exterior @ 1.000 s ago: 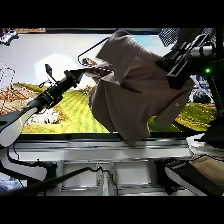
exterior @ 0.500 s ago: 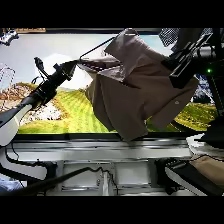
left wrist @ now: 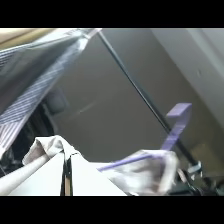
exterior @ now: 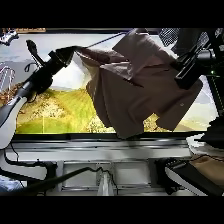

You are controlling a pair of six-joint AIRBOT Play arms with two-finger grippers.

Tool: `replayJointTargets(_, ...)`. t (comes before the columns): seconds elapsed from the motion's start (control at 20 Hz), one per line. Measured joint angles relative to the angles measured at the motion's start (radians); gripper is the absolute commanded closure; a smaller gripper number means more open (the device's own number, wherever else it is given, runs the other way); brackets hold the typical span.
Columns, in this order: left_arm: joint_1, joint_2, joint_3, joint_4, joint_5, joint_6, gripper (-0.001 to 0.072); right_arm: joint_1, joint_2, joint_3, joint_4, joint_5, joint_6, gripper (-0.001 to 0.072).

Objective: Fold the clothes and pants, and hang the long-sleeved shirts on hangers.

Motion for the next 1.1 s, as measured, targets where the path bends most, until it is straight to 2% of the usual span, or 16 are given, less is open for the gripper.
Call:
replayJointTargets(0.3, -0.018, 0.088, 0.156, 0.372, 0.062, -0.026, 0.0694, 0.000, -0.015, 0.000, -0.111, -0.003, -0.008, 0.0684)
replayJointTargets(0.5, -0.066, 0.168, 0.181, 0.455, 0.094, -0.048, 0.0694, 0.000, -0.035, -0.001, -0.146, -0.011, -0.006, 0.0683)
replayJointTargets(0.65, -0.117, 0.256, 0.186, 0.520, 0.092, -0.055, 0.0694, -0.001, -0.048, -0.001, -0.199, -0.043, 0.043, 0.0683)
replayJointTargets(0.8, -0.204, 0.335, 0.188, 0.722, 0.096, -0.082, 0.0694, 0.000, -0.043, 0.000, -0.248, -0.106, 0.105, 0.0683)
replayJointTargets(0.95, -0.323, 0.378, 0.188, 1.050, 0.156, -0.204, 0.0694, 0.000, -0.026, 0.000, -0.270, -0.163, 0.163, 0.0683)
replayJointTargets(1.1, -0.436, 0.394, 0.188, 1.371, 0.269, -0.396, 0.0694, 0.000, -0.003, 0.000, -0.273, -0.186, 0.201, 0.0683)
